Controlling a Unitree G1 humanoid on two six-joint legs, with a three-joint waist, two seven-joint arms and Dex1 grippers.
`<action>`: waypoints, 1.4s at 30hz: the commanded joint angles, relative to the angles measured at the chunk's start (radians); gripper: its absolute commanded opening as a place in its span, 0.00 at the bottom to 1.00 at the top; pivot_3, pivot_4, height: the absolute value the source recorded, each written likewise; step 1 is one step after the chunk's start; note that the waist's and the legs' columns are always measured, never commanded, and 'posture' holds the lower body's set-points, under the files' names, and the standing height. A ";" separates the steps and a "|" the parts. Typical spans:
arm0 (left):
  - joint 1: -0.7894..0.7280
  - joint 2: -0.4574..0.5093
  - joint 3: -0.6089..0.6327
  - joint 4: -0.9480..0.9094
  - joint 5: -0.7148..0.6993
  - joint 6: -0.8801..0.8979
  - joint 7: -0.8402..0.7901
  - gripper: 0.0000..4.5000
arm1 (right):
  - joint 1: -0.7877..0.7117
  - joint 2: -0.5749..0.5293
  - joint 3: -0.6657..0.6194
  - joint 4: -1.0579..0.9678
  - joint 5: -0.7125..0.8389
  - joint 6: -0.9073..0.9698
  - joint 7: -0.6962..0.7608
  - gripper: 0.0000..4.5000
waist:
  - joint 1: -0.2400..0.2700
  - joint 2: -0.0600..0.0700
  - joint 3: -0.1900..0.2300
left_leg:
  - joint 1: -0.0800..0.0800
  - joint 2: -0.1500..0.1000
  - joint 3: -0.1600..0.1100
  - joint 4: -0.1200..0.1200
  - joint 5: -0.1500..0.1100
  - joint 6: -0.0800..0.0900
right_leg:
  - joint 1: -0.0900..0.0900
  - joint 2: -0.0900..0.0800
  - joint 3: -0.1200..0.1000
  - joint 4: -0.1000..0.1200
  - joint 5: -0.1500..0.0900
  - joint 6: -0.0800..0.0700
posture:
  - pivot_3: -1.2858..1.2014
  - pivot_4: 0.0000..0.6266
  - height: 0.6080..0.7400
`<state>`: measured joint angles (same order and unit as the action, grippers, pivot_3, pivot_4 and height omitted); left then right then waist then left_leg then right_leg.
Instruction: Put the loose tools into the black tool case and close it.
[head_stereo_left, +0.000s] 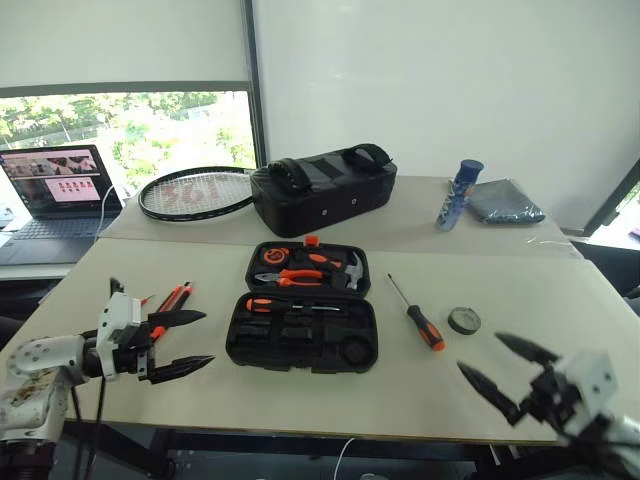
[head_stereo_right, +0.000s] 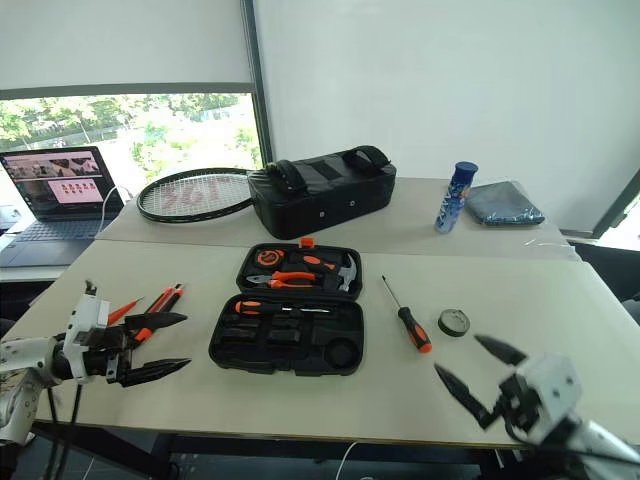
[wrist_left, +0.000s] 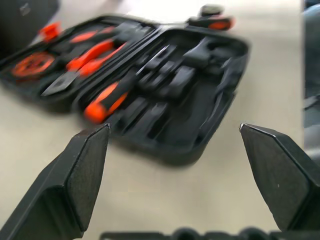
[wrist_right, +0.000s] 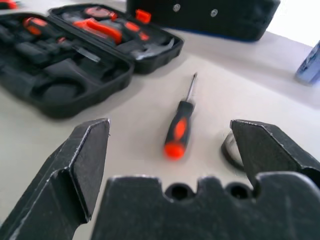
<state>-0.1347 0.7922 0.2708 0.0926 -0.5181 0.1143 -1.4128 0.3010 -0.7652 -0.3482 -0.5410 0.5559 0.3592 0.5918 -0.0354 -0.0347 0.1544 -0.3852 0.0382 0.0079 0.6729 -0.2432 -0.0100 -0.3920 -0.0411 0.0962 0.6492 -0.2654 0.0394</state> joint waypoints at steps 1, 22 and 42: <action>-0.042 -0.026 -0.027 -0.057 -0.022 0.016 0.036 0.99 | -0.170 -0.114 0.090 0.003 0.074 0.304 -0.017 1.00 | 0.000 0.000 0.000 | -0.001 -0.001 0.000 -0.001 0.000 0.000 | -0.001 0.000 0.000 0.000 0.000 -0.001 | 0.52 0.24 1.00; 0.013 -0.060 -0.032 -0.122 -0.028 0.014 0.102 1.00 | -0.744 -0.107 0.398 0.420 -0.161 0.519 0.064 0.19 | -0.001 0.000 0.000 | -0.022 -0.004 -0.003 -0.003 0.000 0.001 | -0.022 -0.002 -0.001 0.000 0.001 0.000 | 0.52 0.24 1.00; 0.131 -0.087 0.052 -0.127 -0.063 0.016 0.188 1.00 | -1.239 0.068 0.902 0.480 -0.367 0.413 0.507 0.19 | -0.017 0.001 0.001 | -0.024 -0.004 -0.003 -0.003 0.001 -0.001 | -0.032 -0.003 -0.002 0.009 0.004 -0.003 | 0.52 0.24 1.00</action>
<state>-0.0063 0.6974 0.2964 -0.0088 -0.5732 0.1478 -1.2271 -0.9066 -0.6930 0.5480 -0.0596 0.2201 0.7685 1.0790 -0.0524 -0.0335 0.1557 -0.4105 0.0342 0.0042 0.6706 -0.2422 -0.0107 -0.4245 -0.0440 0.0940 0.6577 -0.2618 0.0363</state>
